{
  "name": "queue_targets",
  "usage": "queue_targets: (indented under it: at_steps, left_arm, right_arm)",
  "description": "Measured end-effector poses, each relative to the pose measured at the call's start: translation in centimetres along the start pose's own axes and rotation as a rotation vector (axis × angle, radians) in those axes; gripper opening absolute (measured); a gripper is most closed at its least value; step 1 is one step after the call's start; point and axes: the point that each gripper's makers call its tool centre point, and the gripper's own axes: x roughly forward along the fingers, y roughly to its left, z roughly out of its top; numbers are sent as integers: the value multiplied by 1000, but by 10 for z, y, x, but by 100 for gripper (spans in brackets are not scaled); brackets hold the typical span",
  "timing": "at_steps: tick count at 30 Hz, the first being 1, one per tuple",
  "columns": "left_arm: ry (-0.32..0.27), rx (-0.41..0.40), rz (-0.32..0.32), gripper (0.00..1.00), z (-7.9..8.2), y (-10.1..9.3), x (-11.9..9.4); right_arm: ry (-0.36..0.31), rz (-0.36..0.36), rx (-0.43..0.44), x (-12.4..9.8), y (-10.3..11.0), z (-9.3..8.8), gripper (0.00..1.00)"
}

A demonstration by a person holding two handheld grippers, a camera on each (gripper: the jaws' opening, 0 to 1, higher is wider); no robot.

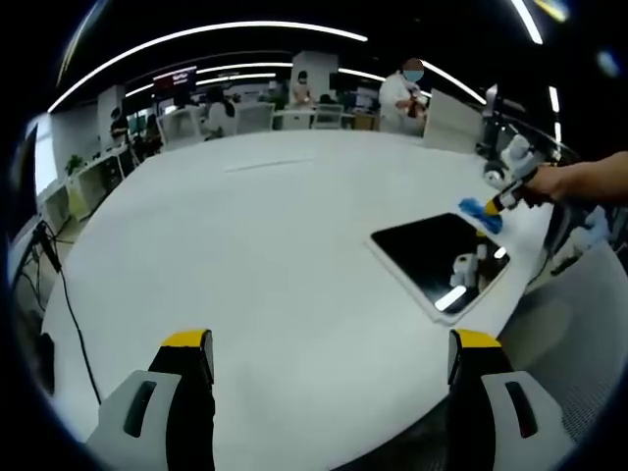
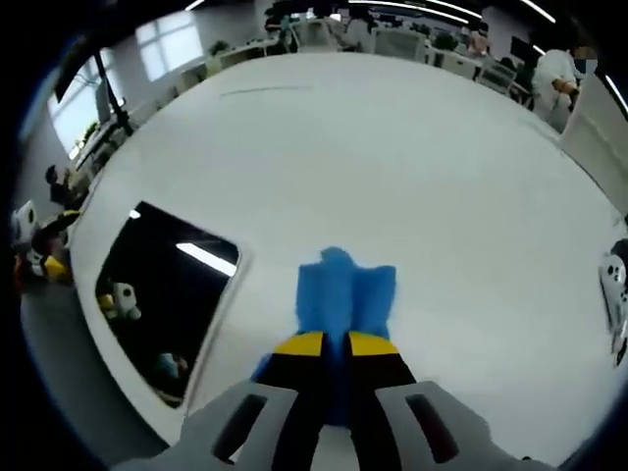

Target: Wipe the mirror surface with the cleaning cloth until all visible marks leave the cleaned area.

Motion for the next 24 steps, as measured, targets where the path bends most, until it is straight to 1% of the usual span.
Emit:
queue_targets:
  at_steps: [4, 7, 13, 14, 18, 24]
  left_arm:
    - [-4, -2, 1, 99, 1, 0, -1]
    - [-8, -7, 1, 99, 1, 1, -1]
    - [0, 0, -6, 100, 0, -1, 0]
    - [-1, -2, -9, 100, 0, -1, 0]
    - [-2, -5, -12, 100, 0, -2, 1]
    - [7, 7, -16, 99, 0, -4, 1]
  right_arm:
    - [40, -12, 83, -2, 1, -4, 0]
    - [39, -4, 86, 0, 0, -4, 0]
    - [60, 3, 151, -2, 0, -3, 0]
    - [57, 7, 169, -4, 0, -1, 0]
    - [57, 20, 195, -12, 5, 2, 0]
    - [40, 37, 210, -15, 11, 9, 0]
